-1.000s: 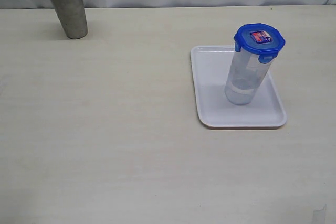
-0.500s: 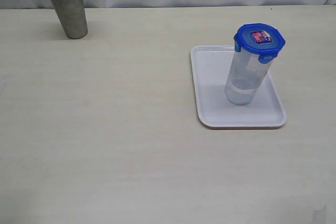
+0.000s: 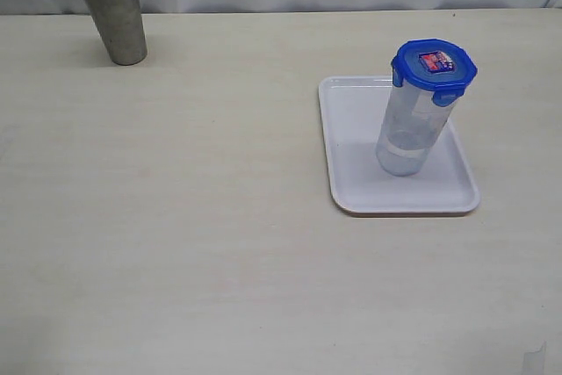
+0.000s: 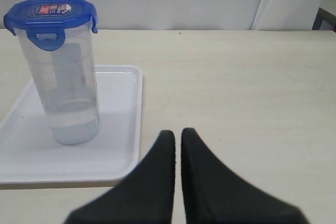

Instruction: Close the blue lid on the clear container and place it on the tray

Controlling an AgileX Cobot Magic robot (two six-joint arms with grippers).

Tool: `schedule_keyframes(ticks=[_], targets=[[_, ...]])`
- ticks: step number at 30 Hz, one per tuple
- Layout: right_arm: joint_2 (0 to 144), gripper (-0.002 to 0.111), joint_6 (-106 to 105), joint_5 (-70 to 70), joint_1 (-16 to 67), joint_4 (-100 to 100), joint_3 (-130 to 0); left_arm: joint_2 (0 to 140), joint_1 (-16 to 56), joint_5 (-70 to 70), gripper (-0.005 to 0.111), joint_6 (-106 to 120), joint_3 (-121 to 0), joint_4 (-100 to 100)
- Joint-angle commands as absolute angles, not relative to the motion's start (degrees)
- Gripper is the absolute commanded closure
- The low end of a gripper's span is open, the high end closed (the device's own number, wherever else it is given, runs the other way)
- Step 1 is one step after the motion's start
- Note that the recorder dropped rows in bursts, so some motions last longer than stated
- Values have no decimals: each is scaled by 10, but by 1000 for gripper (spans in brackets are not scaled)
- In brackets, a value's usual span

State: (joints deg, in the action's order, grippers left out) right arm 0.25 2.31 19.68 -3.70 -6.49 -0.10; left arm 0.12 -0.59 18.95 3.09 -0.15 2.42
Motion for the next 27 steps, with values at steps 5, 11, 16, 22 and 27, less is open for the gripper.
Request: schedule_keyframes(ticks=[5,11,16,22,27], targets=[[0,104,24,196,-39,-62,0,0,-7,180,107,29,0,23],[0,104,24,196,-30,-62,0,0,-7,184,107,29,0,23],[0,104,24,196,-11,-62,0,0,-7,185,107,29,0,23],[0,104,24,196,-11,-62,0,0,-7,185,107,29,0,23],[0,104,24,196,-11,-62,0,0,-7,185,107,29,0,23]])
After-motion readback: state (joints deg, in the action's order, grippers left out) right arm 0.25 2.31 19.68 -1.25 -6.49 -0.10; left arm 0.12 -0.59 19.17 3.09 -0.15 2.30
